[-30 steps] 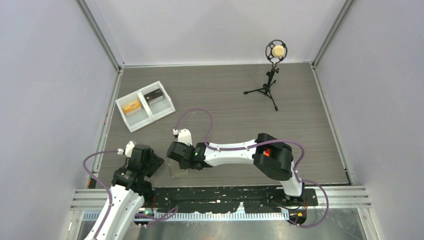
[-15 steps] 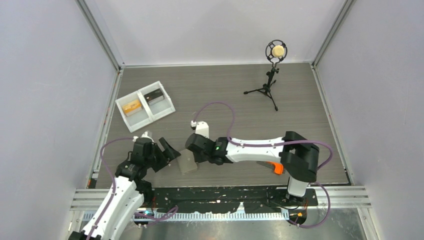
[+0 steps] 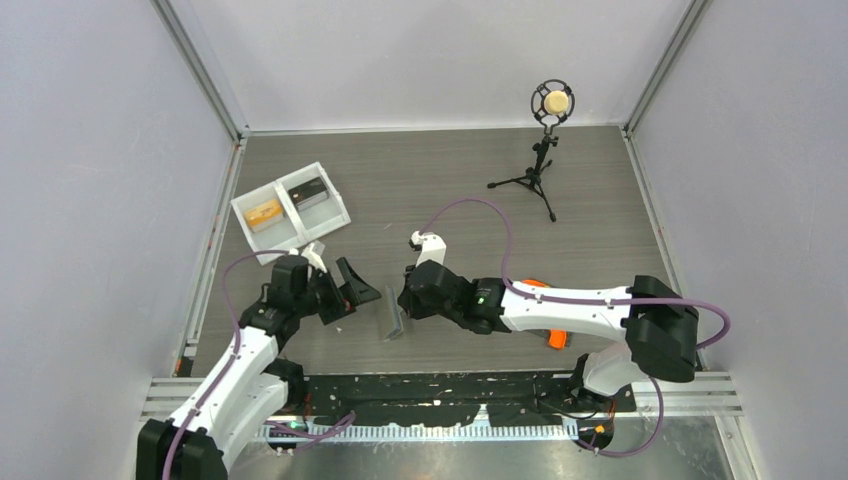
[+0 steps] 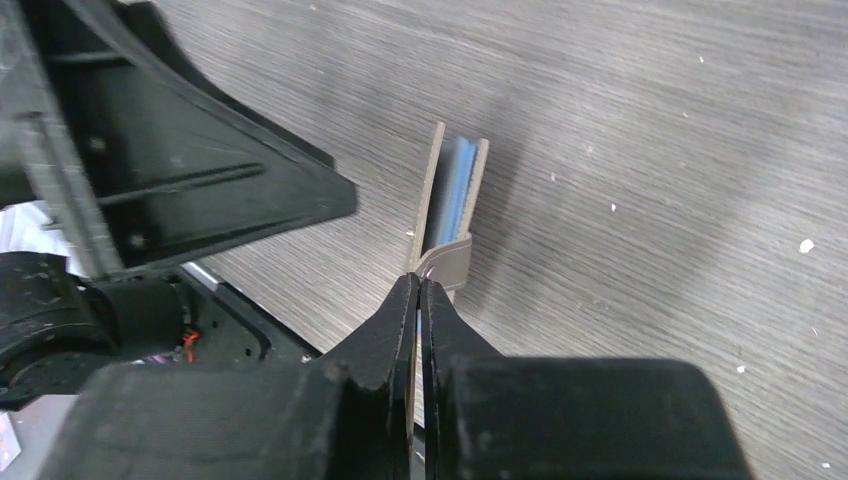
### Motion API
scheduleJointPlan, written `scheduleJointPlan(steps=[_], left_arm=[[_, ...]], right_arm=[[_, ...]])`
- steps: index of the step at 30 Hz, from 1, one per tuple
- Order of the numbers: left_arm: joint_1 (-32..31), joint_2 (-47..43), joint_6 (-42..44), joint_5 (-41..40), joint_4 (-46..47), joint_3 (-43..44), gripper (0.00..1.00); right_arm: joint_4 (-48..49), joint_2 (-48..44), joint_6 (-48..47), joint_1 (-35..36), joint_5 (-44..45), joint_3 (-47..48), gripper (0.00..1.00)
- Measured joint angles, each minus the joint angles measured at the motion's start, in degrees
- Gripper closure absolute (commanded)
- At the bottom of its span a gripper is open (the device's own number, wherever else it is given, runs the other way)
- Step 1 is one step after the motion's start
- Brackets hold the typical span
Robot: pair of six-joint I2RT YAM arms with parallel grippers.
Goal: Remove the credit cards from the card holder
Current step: Open the card holder at the center of the board.
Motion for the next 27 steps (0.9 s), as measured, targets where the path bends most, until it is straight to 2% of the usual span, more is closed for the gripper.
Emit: scheduleJointPlan(steps=[16,27], left_arm=[[0.0,6.0,1.0,4.2,5.1,0.0,0.12],[-1.2,9.0,1.7,6.5,7.2,0.0,0.11]], right_arm=[[3.6,-0.9,-0.8,-0.4,-0.5,-1.7,0.95],[4.0,-2.2,-0.8,-0.5,-0.7,-2.8,0.95]])
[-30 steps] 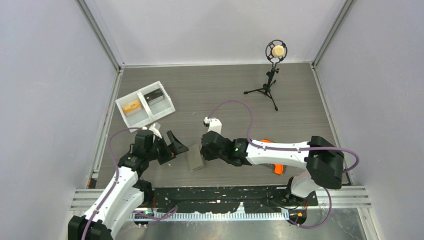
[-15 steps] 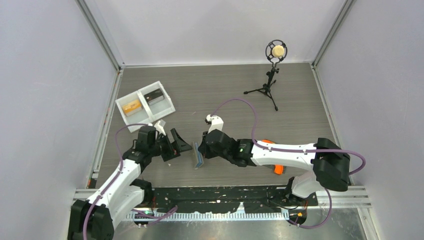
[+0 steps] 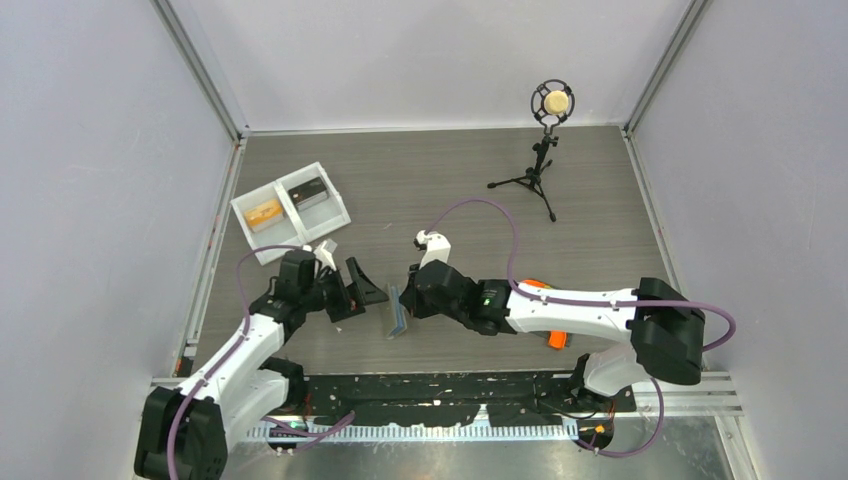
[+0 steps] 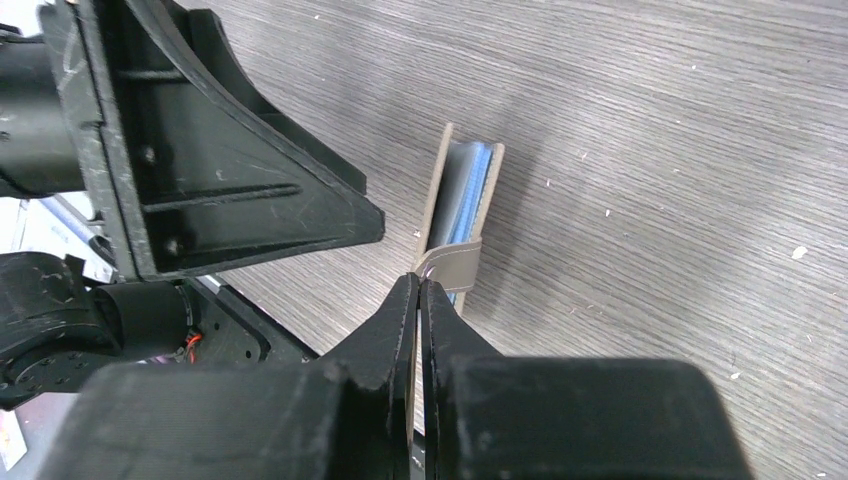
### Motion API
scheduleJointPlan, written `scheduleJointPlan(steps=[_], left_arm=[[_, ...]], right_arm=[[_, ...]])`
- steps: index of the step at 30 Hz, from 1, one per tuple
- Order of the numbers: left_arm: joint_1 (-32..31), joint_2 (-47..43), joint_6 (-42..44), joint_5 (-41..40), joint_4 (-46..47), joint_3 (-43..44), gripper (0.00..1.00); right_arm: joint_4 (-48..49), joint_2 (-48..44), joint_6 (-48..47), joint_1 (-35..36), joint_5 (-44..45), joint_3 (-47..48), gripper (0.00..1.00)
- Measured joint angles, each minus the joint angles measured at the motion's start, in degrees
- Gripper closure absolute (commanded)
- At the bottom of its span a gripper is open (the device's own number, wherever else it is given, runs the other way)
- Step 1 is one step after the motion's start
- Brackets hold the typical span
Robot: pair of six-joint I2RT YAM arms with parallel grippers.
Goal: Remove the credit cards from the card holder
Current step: Open the card holder at the center of the board.
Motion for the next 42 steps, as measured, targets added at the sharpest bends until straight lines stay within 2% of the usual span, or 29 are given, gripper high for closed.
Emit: scheduleJointPlan(steps=[6,14,29,38,40,42], left_arm=[[-1.0,0.5,0.7,0.2,0.2,0.0,0.10],[-1.6,1.3,1.1,0.1,0.2,0.0,0.14],[-3.9,2.9,2.3,-0.5,0.3,2.1,0.13],[-4.7,5.2,2.8,-2.1,0.2,2.8,0.30],[-4.8,6.4,3.3,-3.1,-0.6,3.0,0.37],[-4.9,7.2,3.8,-3.9,-1.4,3.4,0.50]], right_arm=[[0.5,-0.9,0.0,0.0,-0.1,0.0,0.95],[0.9,-0.9,0.2,-0.1,-0.2,-0.6,0.95],[1.1,-2.7,0.2,-0.3,-0.6,-1.5,0.95],[1.3,-3.0,0.2,-0.4,-0.6,-2.1,0.95],[1.4,-3.5,0.2,-0.8,-0.6,-3.1,0.95],[1.3,-4.2,0.4,-1.3,-0.6,-4.2,0.95]])
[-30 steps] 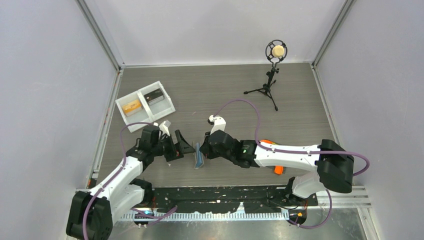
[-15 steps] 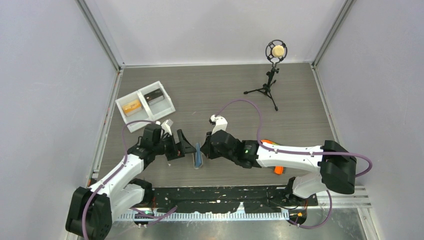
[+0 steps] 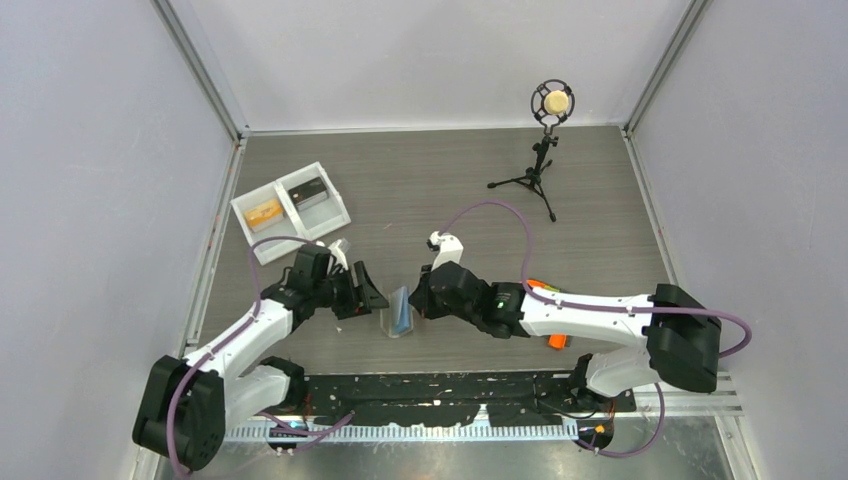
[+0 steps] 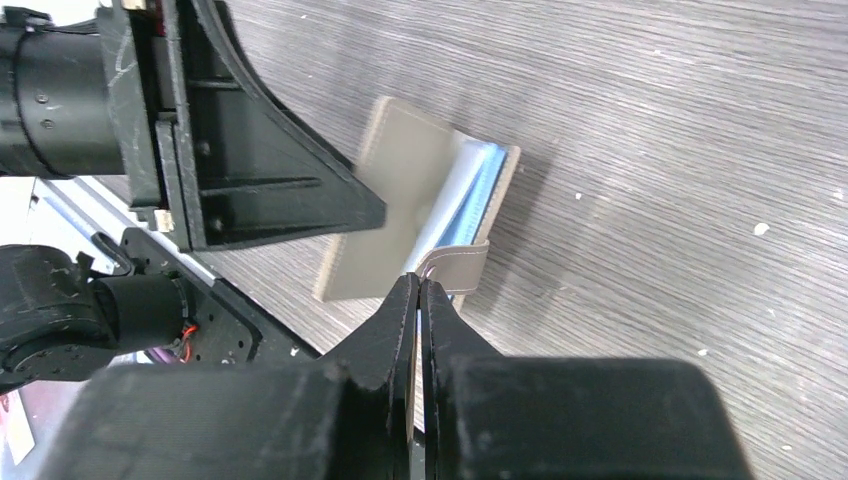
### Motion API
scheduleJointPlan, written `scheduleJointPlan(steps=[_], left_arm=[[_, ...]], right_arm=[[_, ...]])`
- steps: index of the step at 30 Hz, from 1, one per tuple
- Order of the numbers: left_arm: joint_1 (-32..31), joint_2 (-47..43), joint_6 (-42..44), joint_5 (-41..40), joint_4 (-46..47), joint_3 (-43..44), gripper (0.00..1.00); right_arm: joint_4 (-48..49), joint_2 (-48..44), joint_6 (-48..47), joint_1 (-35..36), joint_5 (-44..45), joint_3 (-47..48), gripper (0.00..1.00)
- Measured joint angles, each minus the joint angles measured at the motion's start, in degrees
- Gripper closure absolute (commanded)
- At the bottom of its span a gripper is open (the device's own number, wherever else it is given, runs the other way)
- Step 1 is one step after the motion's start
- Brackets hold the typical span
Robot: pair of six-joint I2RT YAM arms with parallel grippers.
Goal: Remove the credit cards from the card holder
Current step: Open the card holder at the center of the board.
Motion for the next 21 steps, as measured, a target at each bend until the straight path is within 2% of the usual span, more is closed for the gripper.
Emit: scheduleJointPlan(steps=[2,7,9,13,14,16,21], left_arm=[[0.0,0.7,0.6,-0.9,-0.8,0.6,0.58],[-0.1,2.0,1.6,-2.5,-2.1,1.6,0.69],[-0.1,2.4,1.7,-2.9,-2.4,1.7,0.75],[-0.3,3.2,1.9,-3.5,-2.8,2.0,0.82],[-0.3,3.4,1.9,-3.5,-2.9,2.0,0.82],[-0.4,3.6,1.9,-3.5,-3.0,2.1,0.75],[-0.9,3.4,2.0,-4.3,-3.9,2.2,0.43]], right_arm=[[0.0,-0.7,0.1,-0.7,0.0,-1.1,0.95],[-0.1,-2.5,0.7,-3.4,-0.3,-5.1,0.95],[-0.3,-3.1,0.8,-4.3,-0.4,-6.5,0.92],[-1.2,-4.5,0.8,-6.3,-0.7,-8.2,0.78],[-1.5,-4.8,0.8,-6.8,-1.0,-8.2,0.71],[-2.1,-5.5,0.5,-7.7,-1.5,-8.2,0.62],[-3.3,-6.9,-0.5,-8.6,-3.6,-7.5,0.49]])
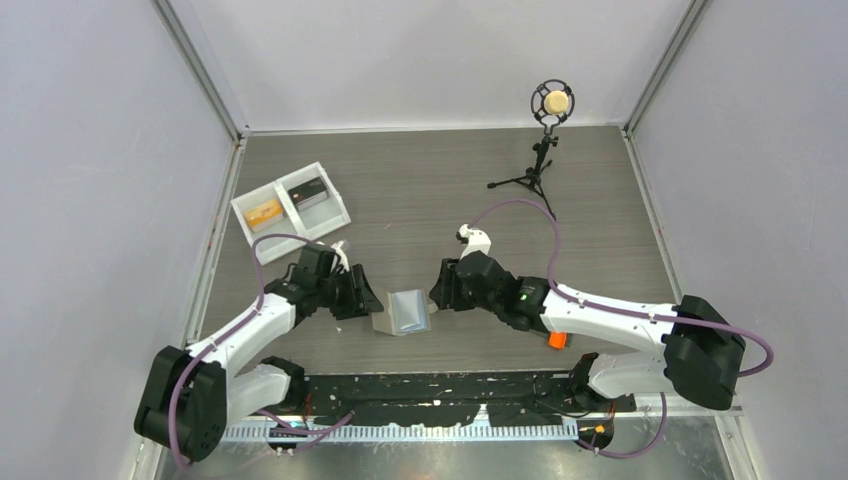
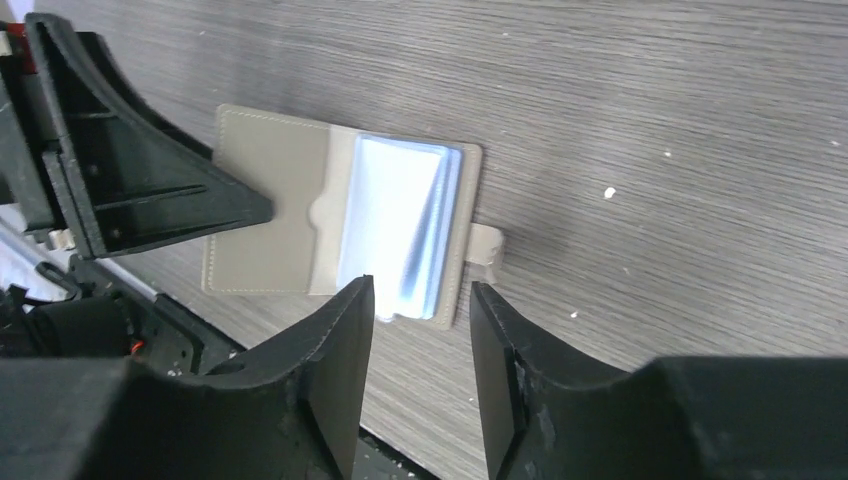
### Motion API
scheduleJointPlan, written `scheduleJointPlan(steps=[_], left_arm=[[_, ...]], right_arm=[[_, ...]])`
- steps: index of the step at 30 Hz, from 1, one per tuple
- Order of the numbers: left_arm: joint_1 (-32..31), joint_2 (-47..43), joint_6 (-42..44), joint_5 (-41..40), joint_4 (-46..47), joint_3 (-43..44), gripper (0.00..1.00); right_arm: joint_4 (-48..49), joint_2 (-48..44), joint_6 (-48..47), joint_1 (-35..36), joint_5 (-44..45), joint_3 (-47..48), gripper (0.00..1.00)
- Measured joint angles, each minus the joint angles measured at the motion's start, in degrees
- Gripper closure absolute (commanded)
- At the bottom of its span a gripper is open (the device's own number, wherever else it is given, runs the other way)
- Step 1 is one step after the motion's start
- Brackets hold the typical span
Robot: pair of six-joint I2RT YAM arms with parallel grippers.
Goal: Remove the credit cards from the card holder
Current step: Open the card holder at the center of the board.
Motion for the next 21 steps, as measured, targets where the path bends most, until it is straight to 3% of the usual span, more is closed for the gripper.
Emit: scheduleJointPlan(steps=[3,7,14,18,21], left_arm=[[-0.1,-1.3,-0.3,-2.1,-1.9,0.3,0.39],[-0.2,-4.2,-0.8,-4.0,-3.8,0.3,0.58],[-0.2,-4.9,-0.9,-7.0,-6.4,0.3,0.60],[-0.2,-4.5,-1.0,-7.5,-7.0,0.3,0.71],[-0.2,-3.0,-1.1,-7.4,-7.0,0.3,0.82]], right_arm=[[-0.2,0.0,-0.1,0.2,-1.6,1.2,0.48],[0.2,1.2,0.0,1.2,-3.0,3.0,0.50],[3.1,7.7,0.8,2.3,-5.7,4.2,0.55],[5.7,11.5,1.1,2.4,-7.6,4.3,0.61],[6.8,14.7,1.2,2.6,-9.0,5.7,0.56]])
